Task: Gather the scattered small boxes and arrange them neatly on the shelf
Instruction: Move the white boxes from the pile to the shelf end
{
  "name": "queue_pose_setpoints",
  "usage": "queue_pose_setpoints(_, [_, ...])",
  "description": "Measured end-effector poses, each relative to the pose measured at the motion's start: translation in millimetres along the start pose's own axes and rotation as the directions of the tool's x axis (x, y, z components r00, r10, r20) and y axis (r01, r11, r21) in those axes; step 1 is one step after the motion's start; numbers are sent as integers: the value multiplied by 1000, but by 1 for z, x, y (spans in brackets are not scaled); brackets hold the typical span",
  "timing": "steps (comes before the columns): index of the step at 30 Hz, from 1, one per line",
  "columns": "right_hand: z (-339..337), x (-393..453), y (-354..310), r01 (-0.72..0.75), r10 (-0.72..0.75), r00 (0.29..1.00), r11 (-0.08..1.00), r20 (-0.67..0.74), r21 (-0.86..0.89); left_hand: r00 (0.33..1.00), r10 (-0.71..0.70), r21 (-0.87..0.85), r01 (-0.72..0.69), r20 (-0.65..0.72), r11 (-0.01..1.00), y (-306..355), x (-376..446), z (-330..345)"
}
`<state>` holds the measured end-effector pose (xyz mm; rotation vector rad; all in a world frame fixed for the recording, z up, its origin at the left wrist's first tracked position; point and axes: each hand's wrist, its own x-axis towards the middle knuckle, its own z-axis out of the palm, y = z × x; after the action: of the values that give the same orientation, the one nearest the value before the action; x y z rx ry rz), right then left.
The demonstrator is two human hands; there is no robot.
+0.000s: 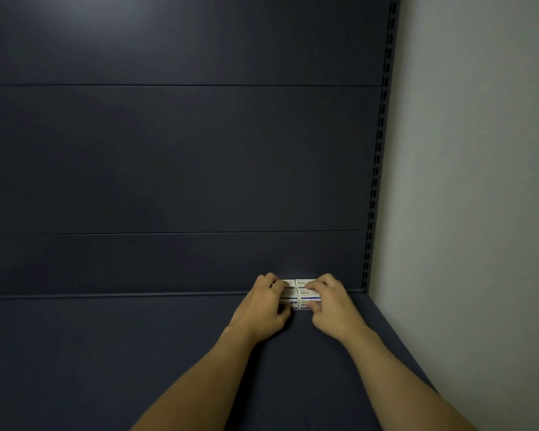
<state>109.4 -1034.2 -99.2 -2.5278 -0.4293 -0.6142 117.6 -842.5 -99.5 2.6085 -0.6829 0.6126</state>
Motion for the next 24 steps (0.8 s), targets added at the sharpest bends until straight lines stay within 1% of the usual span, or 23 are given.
queue_pose_setpoints(3, [-4,-4,-8,-13,14,1000,998,16,-66,1000,-6,34,6,-9,999,2,-3,-6])
queue_pose_setpoints(6, [-12,-8,-16,-20,24,999,991,35,-129,998,-62,107,61,4,992,0,-7,-18])
queue_pose_setpoints(10, [-30,-7,-32,42,-30,998,980,62,-194,991,-132,222,120,37,967,-5,-16,-49])
queue_pose_setpoints(12, [-41,-3,-45,73,-51,994,971,97,-229,982,-175,298,148,67,943,-10,-21,-68])
queue_pose_setpoints(14, [-49,2,-59,95,-51,984,960,169,-263,968,-239,336,199,82,921,-15,-30,-87])
queue_pose_setpoints(16, [-52,6,-75,112,-44,969,955,241,-274,950,-298,340,252,92,906,-18,-40,-103])
queue_pose_setpoints(19, [-52,12,-99,156,-67,949,950,309,-271,922,-373,375,311,105,874,-21,-57,-128])
queue_pose_setpoints(24, [-42,16,-144,215,-121,930,945,347,-246,877,-478,448,408,49,795,-31,-92,-170])
